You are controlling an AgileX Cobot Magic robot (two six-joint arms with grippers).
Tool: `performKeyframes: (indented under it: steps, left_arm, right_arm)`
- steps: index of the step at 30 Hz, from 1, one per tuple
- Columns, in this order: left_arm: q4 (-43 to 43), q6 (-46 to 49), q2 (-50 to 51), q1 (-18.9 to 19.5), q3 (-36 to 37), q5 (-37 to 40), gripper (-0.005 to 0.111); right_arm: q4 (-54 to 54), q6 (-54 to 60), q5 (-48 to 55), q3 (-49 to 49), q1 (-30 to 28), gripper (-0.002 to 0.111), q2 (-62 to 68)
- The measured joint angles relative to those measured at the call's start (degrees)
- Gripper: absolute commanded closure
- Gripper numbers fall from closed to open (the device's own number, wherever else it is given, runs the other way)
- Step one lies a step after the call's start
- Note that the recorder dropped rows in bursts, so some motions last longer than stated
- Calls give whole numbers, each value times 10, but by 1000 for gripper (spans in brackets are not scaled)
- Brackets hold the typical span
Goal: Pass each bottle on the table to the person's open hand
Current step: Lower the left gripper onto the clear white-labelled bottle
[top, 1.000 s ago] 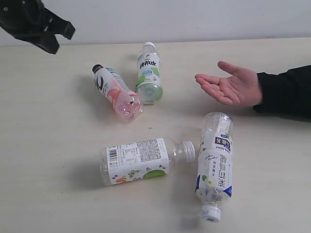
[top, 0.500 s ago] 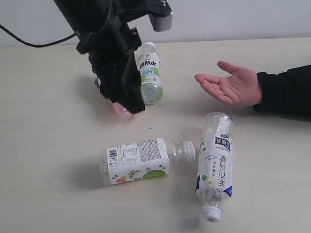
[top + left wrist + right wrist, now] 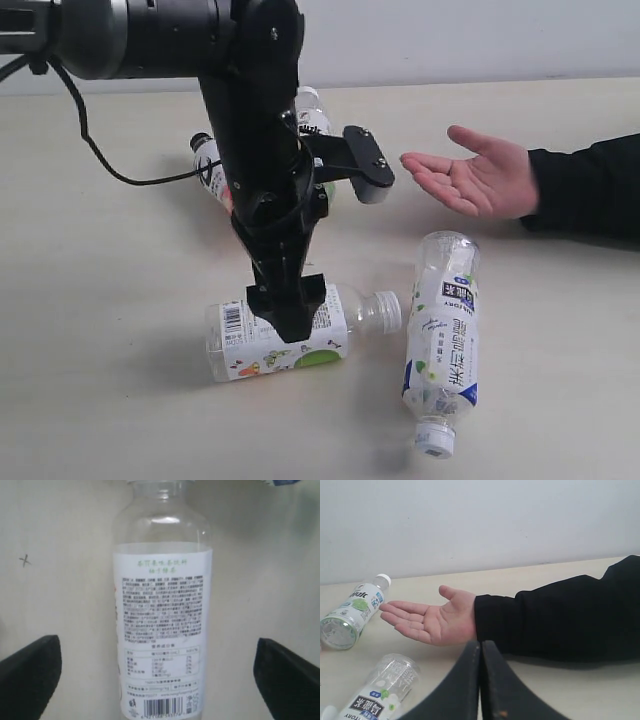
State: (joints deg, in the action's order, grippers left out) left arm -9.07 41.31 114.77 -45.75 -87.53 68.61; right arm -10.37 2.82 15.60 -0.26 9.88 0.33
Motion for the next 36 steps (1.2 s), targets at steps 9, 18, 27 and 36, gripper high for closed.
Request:
performKeyframes:
  steps: [9,18,27,36]
  left_arm:
    - [8,-38,24,-20,0,-27,2]
    - [19,-50,52,-21,0,-56,2]
    - [25,-55,89,-21,0,-62,2]
    - [38,-55,91,-21,0,-64,25]
  right_arm:
    - [0,0,0,0,0,108,0]
    - [0,0,0,0,0,108,0]
    - [0,0,0,0,0,108,0]
    - [0,0,0,0,0,108,0]
